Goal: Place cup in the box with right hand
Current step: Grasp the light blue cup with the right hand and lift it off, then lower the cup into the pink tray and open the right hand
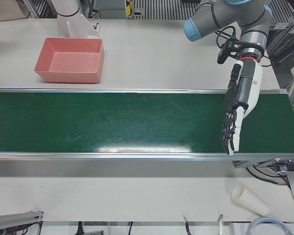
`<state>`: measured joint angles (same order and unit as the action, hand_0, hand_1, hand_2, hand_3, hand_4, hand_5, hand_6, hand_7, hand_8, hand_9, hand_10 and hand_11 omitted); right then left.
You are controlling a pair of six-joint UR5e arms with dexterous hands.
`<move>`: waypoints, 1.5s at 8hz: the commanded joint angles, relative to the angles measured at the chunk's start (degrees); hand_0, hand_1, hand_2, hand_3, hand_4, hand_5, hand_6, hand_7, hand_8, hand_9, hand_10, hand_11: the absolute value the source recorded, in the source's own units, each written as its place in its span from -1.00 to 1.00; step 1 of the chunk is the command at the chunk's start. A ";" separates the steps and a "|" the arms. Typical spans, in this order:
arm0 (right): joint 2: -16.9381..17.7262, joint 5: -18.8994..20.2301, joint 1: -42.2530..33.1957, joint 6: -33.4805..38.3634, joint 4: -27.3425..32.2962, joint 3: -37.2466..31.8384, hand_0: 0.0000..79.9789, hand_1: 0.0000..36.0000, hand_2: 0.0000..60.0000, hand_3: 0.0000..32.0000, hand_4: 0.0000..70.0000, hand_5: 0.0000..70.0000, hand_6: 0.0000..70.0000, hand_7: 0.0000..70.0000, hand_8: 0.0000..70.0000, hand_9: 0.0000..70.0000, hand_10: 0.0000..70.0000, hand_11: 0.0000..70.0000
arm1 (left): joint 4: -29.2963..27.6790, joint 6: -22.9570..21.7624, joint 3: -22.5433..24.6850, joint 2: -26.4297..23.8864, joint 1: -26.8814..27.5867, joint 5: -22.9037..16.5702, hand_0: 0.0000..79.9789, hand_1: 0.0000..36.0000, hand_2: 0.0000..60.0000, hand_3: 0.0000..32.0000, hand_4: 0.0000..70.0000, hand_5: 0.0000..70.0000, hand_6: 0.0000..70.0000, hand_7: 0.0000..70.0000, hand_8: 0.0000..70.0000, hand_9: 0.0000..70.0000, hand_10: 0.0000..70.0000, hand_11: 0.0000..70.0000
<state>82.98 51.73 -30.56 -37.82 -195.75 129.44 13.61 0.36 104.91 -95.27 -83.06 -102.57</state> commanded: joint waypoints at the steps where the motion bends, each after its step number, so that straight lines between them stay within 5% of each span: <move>1: -4.03 -6.54 15.22 -8.20 0.02 2.75 0.21 0.04 0.20 -1.00 -0.30 -0.65 -0.13 1.00 0.50 1.00 0.09 0.55 | 0.01 -0.01 -0.06 0.00 0.00 0.00 -1.00 -1.00 -1.00 -1.00 -1.00 -1.00 -1.00 -1.00 -1.00 -1.00 -1.00 -1.00; 6: -8.80 -12.53 28.79 -17.81 1.77 2.05 0.20 -0.09 -0.06 -1.00 -0.23 -0.68 -0.19 1.00 0.42 1.00 0.01 0.44 | 0.01 0.08 -0.06 -0.09 0.00 0.00 -1.00 -1.00 -1.00 -1.00 -1.00 -1.00 -1.00 -1.00 -1.00 -1.00 -1.00 -1.00; 7: -8.80 -12.53 30.10 -18.51 1.87 1.87 0.19 -0.34 -0.61 -1.00 -0.30 -0.75 -0.35 1.00 0.18 0.89 -0.26 0.09 | 0.01 0.08 -0.06 0.00 0.00 0.00 -1.00 -1.00 -1.00 -1.00 -1.00 -1.00 -1.00 -1.00 -1.00 -1.00 -1.00 -1.00; 8: -9.15 -12.53 30.73 -20.78 2.13 1.79 0.19 -0.34 -0.61 -1.00 -0.30 -0.75 -0.35 1.00 0.18 0.89 -0.26 0.09 | 0.01 -0.01 -0.06 0.00 0.09 -0.09 -1.00 -1.00 -1.00 -1.00 -1.00 -1.00 -1.00 -1.00 -1.00 -1.00 -1.00 -1.00; 9: -9.15 -12.53 30.99 -21.33 3.78 1.09 0.18 -0.62 -1.00 -1.00 -0.94 -0.87 -0.72 0.08 -0.65 -0.30 -0.80 -0.68 | 0.01 -0.01 -0.14 0.00 0.00 0.00 -1.00 -1.00 -1.00 -1.00 -1.00 -1.00 -1.00 -1.00 -1.00 -1.00 -1.00 -1.00; 10: -8.98 -12.44 31.00 -21.33 5.72 0.04 0.16 -0.52 -1.00 -1.00 -1.00 -0.92 -0.97 -0.97 -1.00 -1.00 -1.00 -1.00 | -0.08 0.08 -0.06 0.00 0.00 0.00 -1.00 -1.00 -1.00 -1.00 -1.00 -1.00 -1.00 -1.00 -1.00 -1.00 -1.00 -1.00; 12: -7.40 -12.27 31.00 -19.85 5.82 0.11 0.16 -0.53 -1.00 -1.00 -1.00 -0.93 -0.98 -1.00 -1.00 -1.00 -1.00 -1.00 | -0.08 -0.01 -0.06 0.00 0.00 0.00 -1.00 -1.00 -1.00 -1.00 -1.00 -1.00 -1.00 -1.00 -1.00 -1.00 -1.00 -1.00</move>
<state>74.14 39.30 0.36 -58.79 -190.65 129.80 13.59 0.39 104.83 -95.28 -83.04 -102.57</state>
